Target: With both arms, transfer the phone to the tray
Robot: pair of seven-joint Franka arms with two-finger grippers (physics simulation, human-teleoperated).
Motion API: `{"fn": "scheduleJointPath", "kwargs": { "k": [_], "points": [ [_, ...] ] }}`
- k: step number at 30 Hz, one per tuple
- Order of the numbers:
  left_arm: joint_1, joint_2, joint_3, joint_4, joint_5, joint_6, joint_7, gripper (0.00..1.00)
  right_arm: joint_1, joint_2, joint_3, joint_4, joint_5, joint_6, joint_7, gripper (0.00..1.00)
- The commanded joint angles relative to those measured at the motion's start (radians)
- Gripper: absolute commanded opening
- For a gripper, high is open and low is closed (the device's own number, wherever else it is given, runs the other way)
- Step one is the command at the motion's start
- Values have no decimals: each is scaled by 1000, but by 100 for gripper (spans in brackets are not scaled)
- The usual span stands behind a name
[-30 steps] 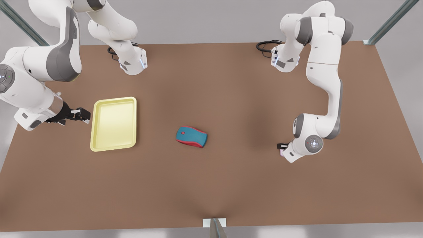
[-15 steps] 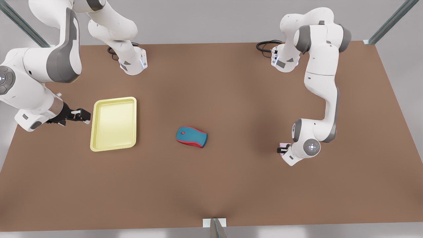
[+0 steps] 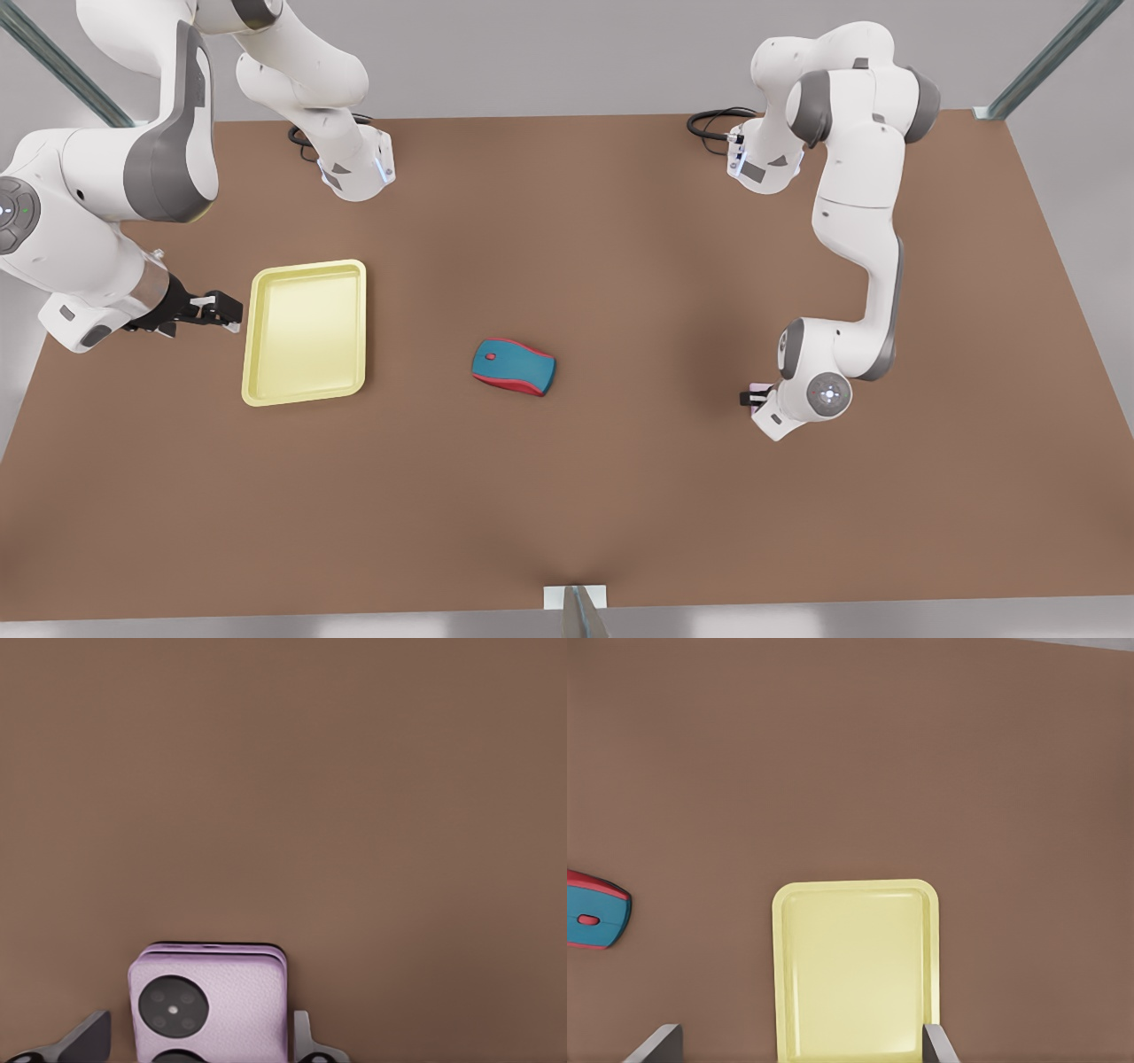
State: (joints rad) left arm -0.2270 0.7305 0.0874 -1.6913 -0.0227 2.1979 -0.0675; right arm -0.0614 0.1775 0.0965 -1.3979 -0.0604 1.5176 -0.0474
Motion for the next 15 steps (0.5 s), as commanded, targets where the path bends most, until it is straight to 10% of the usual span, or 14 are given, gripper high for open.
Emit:
{"fn": "scheduleJointPath", "kwargs": {
  "k": [1, 2, 4, 15],
  "points": [
    [0, 4, 0, 1, 1, 2, -9, 100, 0, -1, 0, 0, 1, 1, 0, 100],
    [0, 4, 0, 1, 1, 2, -9, 100, 0, -1, 0, 0, 1, 1, 0, 100],
    [0, 3, 0, 2, 0, 2, -11, 62, 0, 0, 0, 0, 1, 1, 0, 100],
    [-41, -63, 0, 10, -43, -23, -66, 63, 0, 0, 0, 0, 1, 1, 0, 100]
  ]
}}
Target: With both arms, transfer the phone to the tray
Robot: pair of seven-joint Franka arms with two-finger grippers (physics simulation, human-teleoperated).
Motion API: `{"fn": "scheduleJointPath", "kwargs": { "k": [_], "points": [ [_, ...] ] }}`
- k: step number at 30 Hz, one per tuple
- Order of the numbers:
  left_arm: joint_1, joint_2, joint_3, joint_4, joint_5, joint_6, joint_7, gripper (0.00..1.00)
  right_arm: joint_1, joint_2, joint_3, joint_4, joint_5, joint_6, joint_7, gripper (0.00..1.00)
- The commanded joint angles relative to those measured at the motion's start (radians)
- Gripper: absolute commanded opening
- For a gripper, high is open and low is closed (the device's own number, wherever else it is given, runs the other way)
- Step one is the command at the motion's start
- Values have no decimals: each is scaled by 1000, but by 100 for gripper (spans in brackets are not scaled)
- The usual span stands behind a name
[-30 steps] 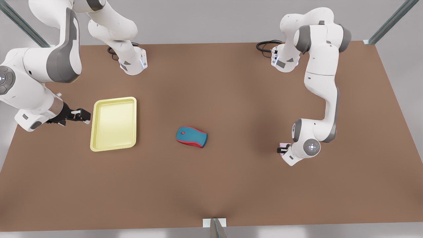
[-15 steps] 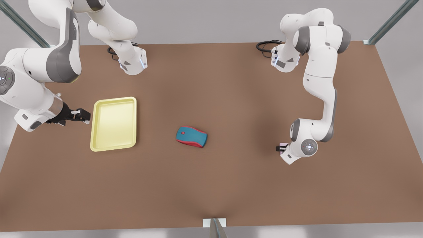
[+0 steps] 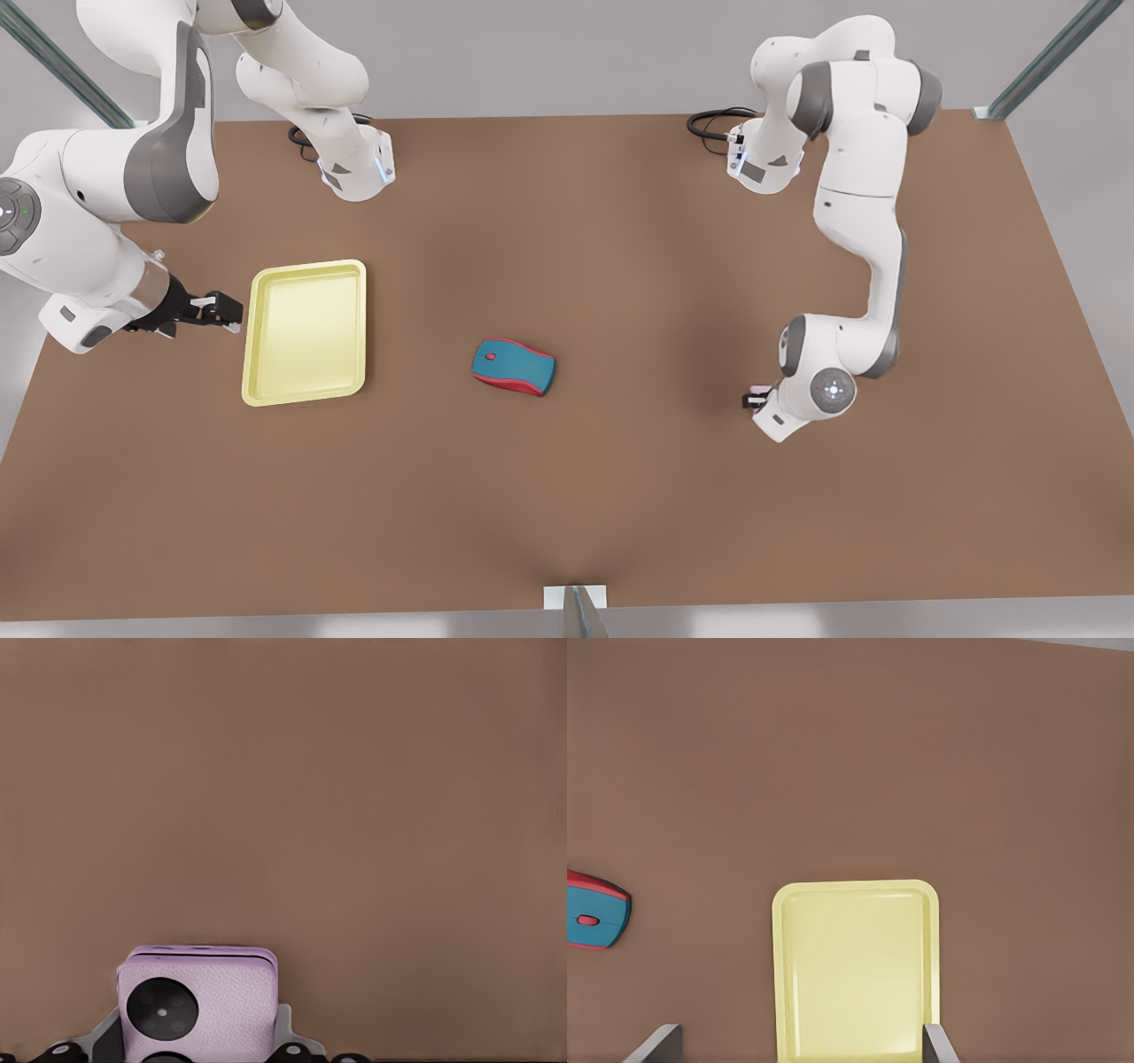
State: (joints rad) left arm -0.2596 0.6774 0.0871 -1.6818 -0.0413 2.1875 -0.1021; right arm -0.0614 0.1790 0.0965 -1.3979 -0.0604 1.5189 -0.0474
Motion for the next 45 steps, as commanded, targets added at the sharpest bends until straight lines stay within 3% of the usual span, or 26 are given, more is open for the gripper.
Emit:
{"fn": "scheduleJointPath", "kwargs": {
  "k": [1, 4, 6, 13, 19, 27, 43, 44, 45],
  "points": [
    [-49, -27, 0, 1, -25, -29, -79, 63, 0, -1, 0, 0, 1, 0, 0, 100],
    [-182, -41, 0, 30, -17, -66, -215, 63, 0, -1, 0, 0, 1, 0, 0, 100],
    [-300, -27, 0, 162, -25, -215, -361, 64, 0, -1, 0, 0, 1, 0, 0, 100],
    [-578, 20, -4, 382, -78, -327, -755, 64, 0, 14, 0, 17, -1, -2, 4, 100],
    [-734, 225, -3, 734, -174, -344, -1027, 64, 2, 14, 0, 17, -1, -2, 4, 100],
    [-886, 320, 0, 783, -192, -175, -1159, 65, 3, 16, 2, 16, -2, -2, 4, 100],
    [-903, 418, -9, 798, -212, -11, -1170, 65, 9, 30, 3, 17, -1, -5, 4, 100],
    [-903, 418, -9, 798, -210, -15, -1159, 73, 11, 30, 3, 17, -1, -5, 4, 100],
    [-903, 418, -9, 797, -210, -26, -1150, 100, 11, 30, 3, 17, -1, -5, 4, 100]
  ]
}}
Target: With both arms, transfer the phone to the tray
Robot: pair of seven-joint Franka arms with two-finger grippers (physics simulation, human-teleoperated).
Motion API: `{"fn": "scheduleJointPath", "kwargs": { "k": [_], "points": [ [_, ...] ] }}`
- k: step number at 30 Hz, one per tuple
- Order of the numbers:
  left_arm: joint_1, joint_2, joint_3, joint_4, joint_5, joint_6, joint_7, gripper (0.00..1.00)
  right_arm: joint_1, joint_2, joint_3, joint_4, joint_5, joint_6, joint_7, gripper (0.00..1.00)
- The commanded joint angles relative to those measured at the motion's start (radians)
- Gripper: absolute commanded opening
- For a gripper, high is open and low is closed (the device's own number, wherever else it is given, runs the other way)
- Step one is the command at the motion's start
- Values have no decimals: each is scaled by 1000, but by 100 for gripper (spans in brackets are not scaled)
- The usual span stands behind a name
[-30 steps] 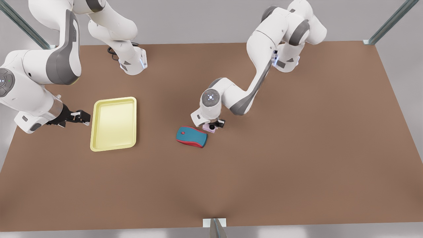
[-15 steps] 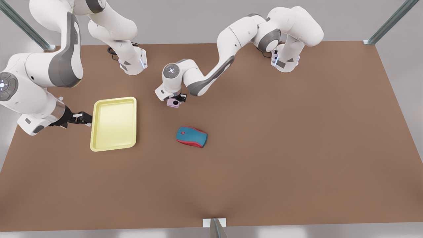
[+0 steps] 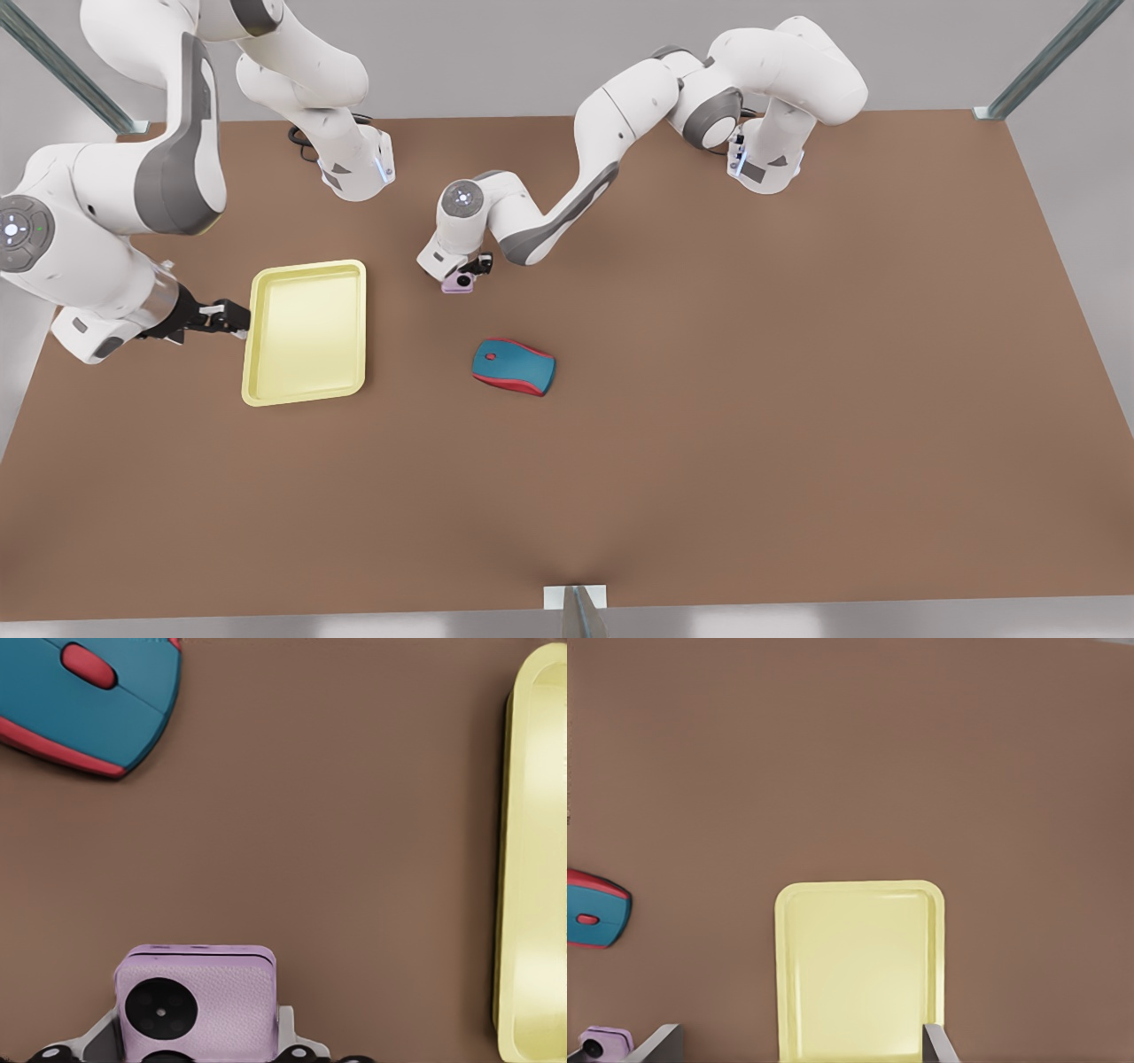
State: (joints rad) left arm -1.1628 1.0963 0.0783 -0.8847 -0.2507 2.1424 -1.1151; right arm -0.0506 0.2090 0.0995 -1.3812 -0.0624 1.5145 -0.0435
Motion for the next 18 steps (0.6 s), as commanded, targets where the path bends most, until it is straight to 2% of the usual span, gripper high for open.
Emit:
{"fn": "scheduleJointPath", "kwargs": {
  "k": [1, 4, 6, 7, 8, 9, 10, 11, 13, 14, 15, 16, 17, 18],
  "points": [
    [0, -1, 0, 0, -1, 19, -137, 100, 0, -3, 0, 1, 1, -3, -1, 100],
    [0, -1, -2, -7, 2, 17, -137, 100, 5, -3, 8, 1, 10, -11, -3, 100],
    [20, -50, 6, -7, 4, -100, -106, 100, 5, -5, 6, 1, 10, -11, -1, 100],
    [112, -188, 3, -45, 4, -292, 71, 100, 5, -3, 8, 1, 12, -11, -7, 100],
    [269, -335, 11, -54, 19, -639, 359, 100, 8, -5, 9, 1, 16, -11, -7, 100],
    [455, -441, 12, -51, 53, -856, 715, 100, 9, -5, 9, 1, 67, -10, 0, 100],
    [595, -516, 11, -51, 132, -952, 926, 100, 9, -3, 16, -2, 101, -1, -4, 100],
    [656, -567, 14, -46, 180, -1021, 1063, 100, 37, 35, 71, 17, 69, 4, 5, 100],
    [808, -689, 15, -97, 192, -1061, 1199, 100, 146, 87, 71, 27, 43, 18, -6, 100],
    [1018, -1012, -162, -585, 211, -734, 1189, 100, 170, 121, 74, 28, 53, 19, -12, 100],
    [1032, -1067, -170, -677, 217, -756, 1186, 100, 176, 144, 106, 31, 55, 23, 9, 100],
    [1032, -1047, -187, -617, 209, -826, 1192, 100, 198, 168, 147, 25, 52, 59, 228, 100],
    [1031, -1038, -261, -568, 176, -926, 1183, 100, 264, 196, 148, 14, 36, 73, 378, 100],
    [1031, -1038, -273, -473, 133, -969, 1183, 100, 299, 202, 148, -24, 32, 131, 458, 100]
  ]
}}
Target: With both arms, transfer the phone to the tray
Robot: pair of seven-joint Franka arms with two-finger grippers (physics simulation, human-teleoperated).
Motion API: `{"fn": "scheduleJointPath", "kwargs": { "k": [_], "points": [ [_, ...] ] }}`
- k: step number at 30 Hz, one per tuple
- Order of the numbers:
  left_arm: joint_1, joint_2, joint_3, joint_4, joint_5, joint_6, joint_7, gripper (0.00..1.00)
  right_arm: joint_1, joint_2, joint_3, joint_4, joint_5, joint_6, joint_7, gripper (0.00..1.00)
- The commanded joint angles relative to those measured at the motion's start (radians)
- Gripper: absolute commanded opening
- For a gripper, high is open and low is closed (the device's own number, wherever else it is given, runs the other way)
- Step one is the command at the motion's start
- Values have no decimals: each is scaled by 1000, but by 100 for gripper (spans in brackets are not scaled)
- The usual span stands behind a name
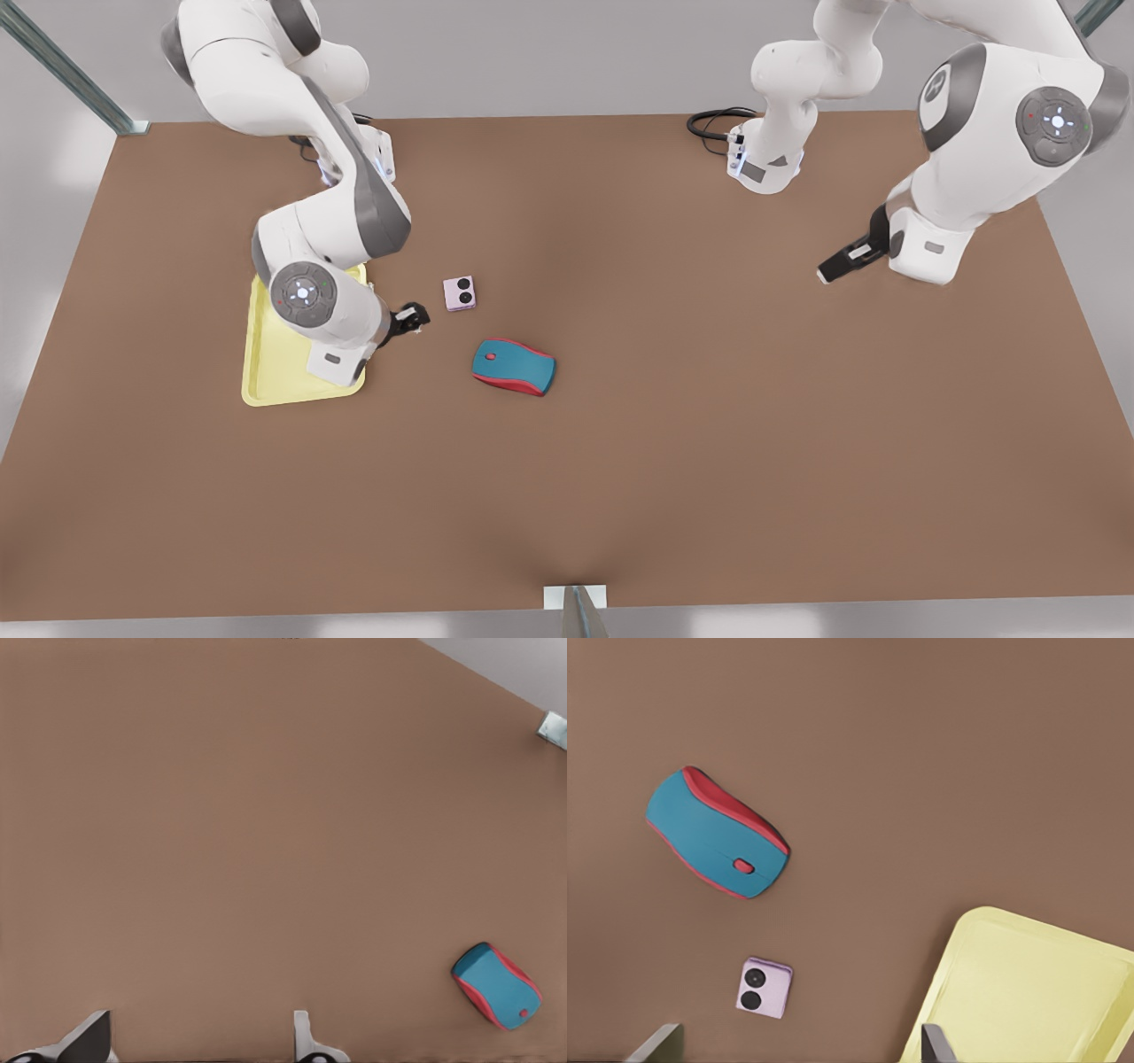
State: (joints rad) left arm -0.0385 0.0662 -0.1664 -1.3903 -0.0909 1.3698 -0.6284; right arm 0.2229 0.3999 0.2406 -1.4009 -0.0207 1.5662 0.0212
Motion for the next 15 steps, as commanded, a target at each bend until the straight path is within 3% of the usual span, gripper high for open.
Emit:
{"fn": "scheduleJointPath", "kwargs": {
  "k": [1, 4, 5, 6, 8, 10, 15],
  "points": [
    [-93, -6, -22, 33, -47, -193, 701, 100, 36, 13, 6, -62, -10, 146, 431, 100],
    [-93, 43, -22, 31, -90, -175, 702, 100, 116, 28, 0, -179, -36, 287, 522, 100],
    [-93, 49, -31, 31, -90, -170, 702, 100, 118, -19, 9, -326, -38, 422, 626, 100],
    [-93, 50, -33, 30, -92, -170, 702, 100, 102, -52, 37, -423, -38, 500, 638, 100],
    [-93, 50, -33, 28, -93, -155, 704, 100, 102, -56, 35, -457, -38, 508, 712, 100],
    [-93, 52, -31, 24, -92, -147, 707, 100, 47, -136, 34, -636, -36, 689, 712, 100],
    [-93, 52, -31, 22, -85, -147, 710, 100, 16, -122, 48, -737, -28, 893, 622, 100]
  ]
}}
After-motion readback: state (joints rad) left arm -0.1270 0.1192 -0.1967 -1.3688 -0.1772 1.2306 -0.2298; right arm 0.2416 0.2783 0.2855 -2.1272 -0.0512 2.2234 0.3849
